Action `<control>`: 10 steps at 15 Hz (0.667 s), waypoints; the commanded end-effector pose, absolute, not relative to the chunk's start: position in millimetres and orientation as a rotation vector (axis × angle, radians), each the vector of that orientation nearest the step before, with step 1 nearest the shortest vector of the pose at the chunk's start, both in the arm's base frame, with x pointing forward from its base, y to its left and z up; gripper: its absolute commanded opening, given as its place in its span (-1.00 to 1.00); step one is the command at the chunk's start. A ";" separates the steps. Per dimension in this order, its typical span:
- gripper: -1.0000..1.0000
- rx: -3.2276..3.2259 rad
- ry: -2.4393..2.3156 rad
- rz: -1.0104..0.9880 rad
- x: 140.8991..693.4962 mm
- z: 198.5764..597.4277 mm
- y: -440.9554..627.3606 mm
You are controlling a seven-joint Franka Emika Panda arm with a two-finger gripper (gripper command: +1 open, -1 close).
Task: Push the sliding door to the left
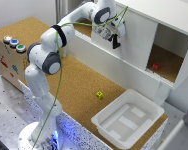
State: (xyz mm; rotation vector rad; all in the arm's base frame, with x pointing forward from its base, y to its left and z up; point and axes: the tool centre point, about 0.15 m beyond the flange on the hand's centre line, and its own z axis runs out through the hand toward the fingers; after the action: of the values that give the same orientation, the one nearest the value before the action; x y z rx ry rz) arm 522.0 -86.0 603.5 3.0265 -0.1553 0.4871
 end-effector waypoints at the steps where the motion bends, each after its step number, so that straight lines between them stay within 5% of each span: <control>1: 1.00 3.002 -0.075 0.531 483.9 593.8 -106.2; 10: 1.00 3.037 0.140 0.639 530.4 600.0 -83.8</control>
State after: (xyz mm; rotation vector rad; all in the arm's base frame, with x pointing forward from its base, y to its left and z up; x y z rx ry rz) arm 511.2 -93.9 611.0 3.0303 0.0436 0.5149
